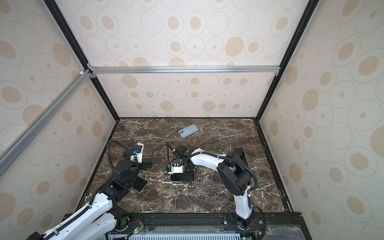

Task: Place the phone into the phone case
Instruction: 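Lower the open right gripper over the cased phone's sides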

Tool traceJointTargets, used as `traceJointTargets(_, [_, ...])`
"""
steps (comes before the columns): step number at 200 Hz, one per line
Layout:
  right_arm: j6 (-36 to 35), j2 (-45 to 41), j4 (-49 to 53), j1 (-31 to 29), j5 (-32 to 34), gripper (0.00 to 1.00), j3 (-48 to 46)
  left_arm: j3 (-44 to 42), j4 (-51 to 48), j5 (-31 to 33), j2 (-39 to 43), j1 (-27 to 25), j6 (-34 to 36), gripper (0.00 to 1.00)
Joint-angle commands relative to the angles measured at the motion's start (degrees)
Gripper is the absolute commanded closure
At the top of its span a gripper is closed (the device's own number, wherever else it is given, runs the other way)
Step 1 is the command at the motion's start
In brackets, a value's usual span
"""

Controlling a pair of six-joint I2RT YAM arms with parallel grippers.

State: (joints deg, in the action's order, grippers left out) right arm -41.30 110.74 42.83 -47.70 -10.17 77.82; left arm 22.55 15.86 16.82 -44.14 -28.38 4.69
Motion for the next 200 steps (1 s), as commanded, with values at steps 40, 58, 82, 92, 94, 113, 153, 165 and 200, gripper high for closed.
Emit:
traceJointTargets(40, [2.3, 0.9, -2.3, 0.5, -0.3, 0.0, -0.7, 2.2, 1.7, -0.4, 0.7, 0.3, -0.5, 0.01])
traceJointTargets(58, [3.1, 1.4, -3.0, 0.6, -0.5, 0.01, -1.3, 2.3, 1.6, -0.6, 0.5, 0.3, -0.5, 0.01])
traceJointTargets(82, [3.3, 2.5, -2.5, 0.6, -1.5, 0.01, -1.6, 2.3, 1.6, -0.7, 0.5, 0.3, -0.6, 0.01])
traceJointTargets(92, [3.3, 3.0, -2.3, 0.6, -1.4, 0.01, -1.8, 2.3, 1.7, -0.7, 0.5, 0.3, -0.6, 0.0])
traceJointTargets(94, [3.4, 3.1, -2.3, 0.6, -1.2, 0.01, -1.8, 2.3, 1.6, -0.7, 0.5, 0.3, -0.6, 0.0])
traceJointTargets(113, [3.4, 3.9, -2.6, 0.4, 0.2, 0.01, -2.4, 2.3, 1.5, -0.6, 0.5, 0.3, -0.6, 0.01])
traceJointTargets(153, [3.8, 4.4, -3.5, 0.5, 4.2, 0.09, -3.7, 2.3, 1.5, -0.6, 0.5, 0.3, -0.6, 0.0])
traceJointTargets(165, [3.8, 4.2, -3.8, 0.4, 5.5, 0.11, -4.0, 2.3, 1.5, -0.6, 0.5, 0.3, -0.6, 0.01])
traceJointTargets(200, [3.8, 3.7, -4.0, 0.6, 8.1, 0.19, -4.3, 2.3, 1.5, -0.6, 0.6, 0.3, -0.6, 0.01])
